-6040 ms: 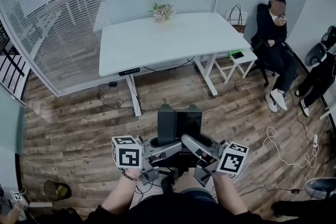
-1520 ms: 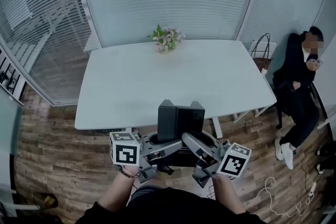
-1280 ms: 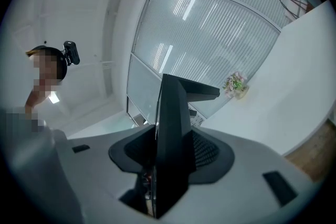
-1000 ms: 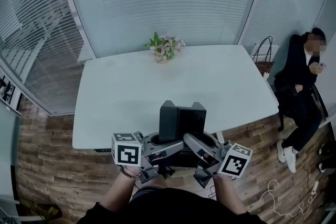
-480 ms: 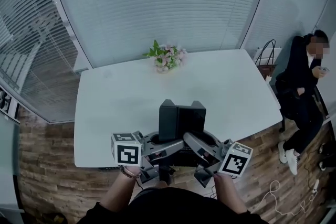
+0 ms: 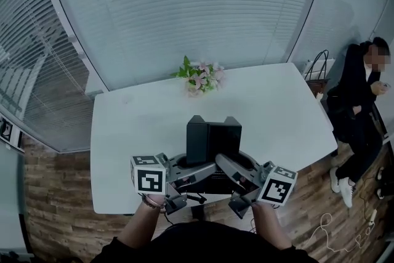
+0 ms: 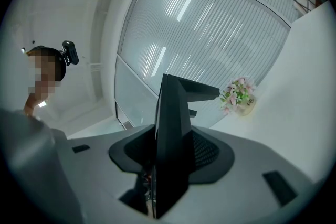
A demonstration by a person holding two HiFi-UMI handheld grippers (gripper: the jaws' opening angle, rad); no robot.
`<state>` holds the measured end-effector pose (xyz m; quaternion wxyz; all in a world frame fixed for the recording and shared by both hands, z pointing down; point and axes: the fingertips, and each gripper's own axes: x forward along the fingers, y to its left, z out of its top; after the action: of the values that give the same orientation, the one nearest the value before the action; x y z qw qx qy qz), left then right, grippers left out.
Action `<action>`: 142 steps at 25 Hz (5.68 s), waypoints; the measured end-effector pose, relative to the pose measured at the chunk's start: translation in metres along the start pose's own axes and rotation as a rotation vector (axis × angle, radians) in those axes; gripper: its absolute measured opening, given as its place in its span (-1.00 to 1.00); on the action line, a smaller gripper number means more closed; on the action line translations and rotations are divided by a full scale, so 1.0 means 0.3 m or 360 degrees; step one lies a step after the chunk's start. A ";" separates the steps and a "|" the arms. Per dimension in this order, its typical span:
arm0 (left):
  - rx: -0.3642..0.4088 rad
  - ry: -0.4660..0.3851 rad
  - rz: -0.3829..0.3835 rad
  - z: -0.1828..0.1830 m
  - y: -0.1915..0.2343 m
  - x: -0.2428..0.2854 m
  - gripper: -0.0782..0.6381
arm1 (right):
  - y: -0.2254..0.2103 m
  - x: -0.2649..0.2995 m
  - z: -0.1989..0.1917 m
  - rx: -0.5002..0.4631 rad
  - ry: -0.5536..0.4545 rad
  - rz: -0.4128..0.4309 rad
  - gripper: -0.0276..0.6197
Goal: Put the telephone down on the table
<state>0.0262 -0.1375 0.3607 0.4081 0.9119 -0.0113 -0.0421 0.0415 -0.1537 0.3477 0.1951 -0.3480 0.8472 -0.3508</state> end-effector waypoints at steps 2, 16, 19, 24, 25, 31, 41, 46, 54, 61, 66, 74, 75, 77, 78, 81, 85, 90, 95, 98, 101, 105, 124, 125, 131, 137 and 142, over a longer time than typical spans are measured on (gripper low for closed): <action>-0.0017 -0.0001 0.0007 0.019 0.021 -0.003 -0.26 | -0.016 0.023 0.008 0.0006 0.0004 -0.0008 -0.34; -0.0061 -0.0018 0.0014 0.090 0.131 0.001 -0.26 | -0.106 0.113 0.043 0.0037 0.0031 -0.0033 -0.34; -0.0068 -0.0023 0.0033 0.091 0.143 0.008 -0.26 | -0.120 0.115 0.046 0.0042 0.0040 -0.0024 -0.34; -0.0072 -0.0046 0.0099 0.110 0.153 0.008 -0.26 | -0.128 0.133 0.059 0.0065 0.0083 0.0010 -0.34; -0.0069 -0.0052 0.0114 0.115 0.153 0.008 -0.26 | -0.128 0.137 0.062 0.0069 0.0091 0.0020 -0.34; -0.0055 -0.0135 0.0139 0.134 0.161 0.008 -0.26 | -0.131 0.158 0.072 0.0068 0.0150 0.0080 -0.34; -0.0062 -0.0176 0.0199 0.140 0.187 0.031 -0.26 | -0.164 0.161 0.085 0.0088 0.0207 0.0123 -0.34; -0.0074 -0.0189 0.0205 0.137 0.202 0.044 -0.26 | -0.183 0.158 0.089 0.0101 0.0225 0.0126 -0.34; -0.0105 -0.0193 0.0220 0.129 0.230 0.058 -0.26 | -0.215 0.157 0.088 0.0120 0.0241 0.0123 -0.34; -0.0099 -0.0174 0.0233 0.116 0.256 0.060 -0.27 | -0.242 0.159 0.075 0.0133 0.0246 0.0128 -0.34; -0.0093 -0.0168 0.0243 0.106 0.271 0.060 -0.27 | -0.258 0.158 0.064 0.0149 0.0247 0.0132 -0.34; -0.0145 -0.0172 0.0262 0.066 0.320 0.053 -0.27 | -0.306 0.157 0.021 0.0201 0.0270 0.0111 -0.34; -0.0151 -0.0174 0.0260 0.060 0.325 0.053 -0.27 | -0.312 0.156 0.016 0.0204 0.0272 0.0108 -0.34; -0.0158 -0.0174 0.0259 0.052 0.333 0.054 -0.27 | -0.321 0.154 0.007 0.0206 0.0275 0.0104 -0.34; -0.0159 -0.0173 0.0258 0.048 0.336 0.054 -0.27 | -0.325 0.152 0.004 0.0207 0.0274 0.0104 -0.34; -0.0164 -0.0171 0.0255 0.041 0.344 0.055 -0.27 | -0.334 0.151 -0.003 0.0212 0.0275 0.0099 -0.34; -0.0175 -0.0163 0.0265 0.031 0.362 0.051 -0.27 | -0.350 0.154 -0.015 0.0209 0.0282 0.0095 -0.34; -0.0184 -0.0169 0.0246 0.010 0.384 0.049 -0.27 | -0.370 0.151 -0.038 0.0218 0.0294 0.0092 -0.34; -0.0198 -0.0162 0.0264 -0.016 0.405 0.038 -0.26 | -0.390 0.150 -0.069 0.0235 0.0311 0.0098 -0.33; -0.0202 -0.0167 0.0264 -0.028 0.416 0.037 -0.27 | -0.402 0.148 -0.083 0.0246 0.0322 0.0099 -0.33; -0.0212 -0.0171 0.0265 -0.042 0.431 0.038 -0.26 | -0.417 0.146 -0.094 0.0251 0.0331 0.0099 -0.33; -0.0227 -0.0167 0.0272 -0.061 0.456 0.041 -0.26 | -0.445 0.142 -0.114 0.0268 0.0351 0.0097 -0.32; -0.0297 -0.0168 0.0285 -0.139 0.541 0.043 -0.26 | -0.532 0.129 -0.189 0.0325 0.0421 0.0064 -0.33; -0.0304 -0.0171 0.0290 -0.144 0.545 0.045 -0.26 | -0.537 0.126 -0.192 0.0332 0.0425 0.0060 -0.33; -0.0288 -0.0159 0.0314 -0.163 0.559 0.048 -0.25 | -0.553 0.117 -0.207 0.0351 0.0421 0.0077 -0.33; -0.0292 -0.0139 0.0324 -0.188 0.576 0.048 -0.24 | -0.570 0.109 -0.226 0.0353 0.0432 0.0080 -0.34; -0.0275 -0.0137 0.0327 -0.188 0.579 0.047 -0.25 | -0.574 0.108 -0.229 0.0346 0.0424 0.0087 -0.34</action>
<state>0.0477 -0.2121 0.5268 0.4863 0.8648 -0.1183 -0.0399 0.0578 -0.2339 0.5172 0.1271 -0.2520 0.8318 -0.4779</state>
